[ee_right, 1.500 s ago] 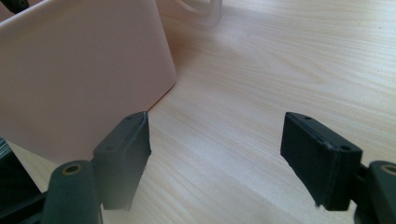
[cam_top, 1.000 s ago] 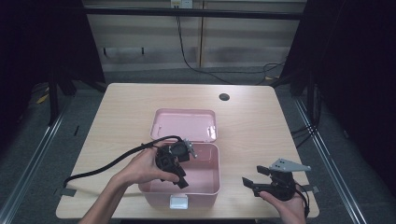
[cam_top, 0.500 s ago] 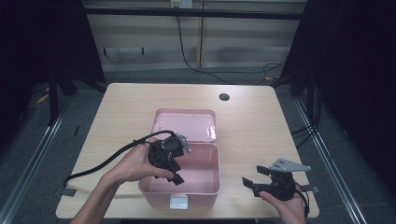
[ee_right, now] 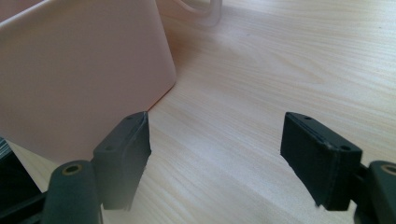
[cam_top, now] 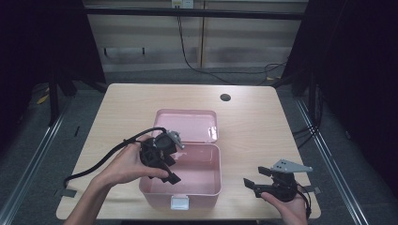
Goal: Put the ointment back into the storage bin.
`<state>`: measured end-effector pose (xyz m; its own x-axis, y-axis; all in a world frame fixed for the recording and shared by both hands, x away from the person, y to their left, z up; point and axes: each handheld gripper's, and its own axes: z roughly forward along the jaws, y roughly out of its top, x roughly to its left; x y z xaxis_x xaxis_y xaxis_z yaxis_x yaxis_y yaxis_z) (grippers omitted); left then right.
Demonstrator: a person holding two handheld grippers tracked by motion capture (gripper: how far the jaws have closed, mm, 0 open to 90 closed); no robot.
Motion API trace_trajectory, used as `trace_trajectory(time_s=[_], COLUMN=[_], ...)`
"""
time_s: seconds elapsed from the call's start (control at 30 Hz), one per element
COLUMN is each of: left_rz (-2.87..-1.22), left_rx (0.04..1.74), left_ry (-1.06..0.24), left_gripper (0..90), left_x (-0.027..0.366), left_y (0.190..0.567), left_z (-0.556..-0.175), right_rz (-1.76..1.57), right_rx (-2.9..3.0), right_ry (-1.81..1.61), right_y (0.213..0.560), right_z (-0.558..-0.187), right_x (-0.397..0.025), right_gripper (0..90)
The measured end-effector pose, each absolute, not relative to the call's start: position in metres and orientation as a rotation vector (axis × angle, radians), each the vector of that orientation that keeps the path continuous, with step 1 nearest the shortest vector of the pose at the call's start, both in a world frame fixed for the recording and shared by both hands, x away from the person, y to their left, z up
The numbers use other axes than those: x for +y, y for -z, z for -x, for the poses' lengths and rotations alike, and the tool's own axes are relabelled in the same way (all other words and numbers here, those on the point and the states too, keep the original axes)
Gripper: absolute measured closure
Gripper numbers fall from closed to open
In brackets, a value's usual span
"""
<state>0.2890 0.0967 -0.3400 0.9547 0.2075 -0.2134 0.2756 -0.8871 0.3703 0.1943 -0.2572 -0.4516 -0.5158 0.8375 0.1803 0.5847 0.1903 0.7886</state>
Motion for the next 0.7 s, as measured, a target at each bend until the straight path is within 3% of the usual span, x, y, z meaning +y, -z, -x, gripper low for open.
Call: trace_trajectory(time_s=[0.7], left_rz=[-2.608], left_rx=[0.400], left_ry=[0.185], left_gripper=[33.5], left_x=[0.157], left_y=[0.317], left_z=[-0.285], right_rz=[-1.357], right_rx=[2.180], right_ry=[-1.233], right_y=[0.452], right_z=[-0.195], right_x=[-0.257], right_gripper=[23.9])
